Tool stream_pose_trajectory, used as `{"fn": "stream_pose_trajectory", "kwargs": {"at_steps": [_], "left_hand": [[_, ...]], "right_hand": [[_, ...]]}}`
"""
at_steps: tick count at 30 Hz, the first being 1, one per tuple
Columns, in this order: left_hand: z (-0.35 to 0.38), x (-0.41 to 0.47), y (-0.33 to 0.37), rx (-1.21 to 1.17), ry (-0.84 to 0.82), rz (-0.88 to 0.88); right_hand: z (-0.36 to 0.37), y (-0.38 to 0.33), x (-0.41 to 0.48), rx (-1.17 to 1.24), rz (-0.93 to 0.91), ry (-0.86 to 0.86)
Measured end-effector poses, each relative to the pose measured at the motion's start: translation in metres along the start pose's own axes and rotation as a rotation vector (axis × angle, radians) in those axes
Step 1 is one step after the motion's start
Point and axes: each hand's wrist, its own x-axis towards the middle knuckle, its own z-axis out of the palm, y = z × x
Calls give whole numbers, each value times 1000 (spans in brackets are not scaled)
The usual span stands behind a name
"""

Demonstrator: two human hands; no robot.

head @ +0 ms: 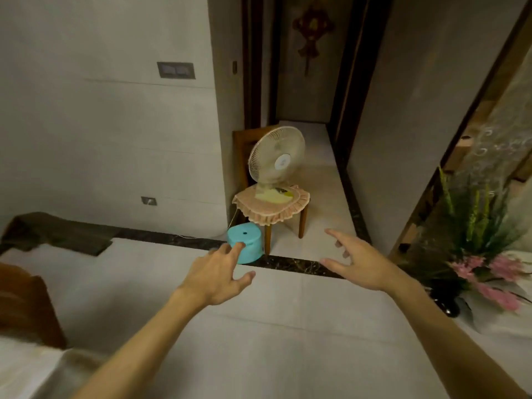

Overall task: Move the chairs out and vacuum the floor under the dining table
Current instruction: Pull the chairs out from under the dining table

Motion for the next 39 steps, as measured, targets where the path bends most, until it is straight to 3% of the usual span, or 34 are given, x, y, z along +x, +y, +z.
{"fn": "stream_pose_trajectory", "kwargs": {"at_steps": [6, 11, 24, 32, 39], "left_hand": [[-14, 99, -52, 15, 35, -156], [-25, 132, -130, 18, 37, -413], [-48, 142, -390, 32, 132, -840], [-60, 115, -514, 3, 175, -1092], [-48, 73, -607, 57, 177, -1422]], "right_hand": [[-7, -14, 168, 2, -186, -96], [16, -72, 302, 95, -384, -270], [138, -318, 541, -121, -730, -412], [209, -457, 634, -148, -905, -529], [297, -602, 704, -152, -1142, -683]]}}
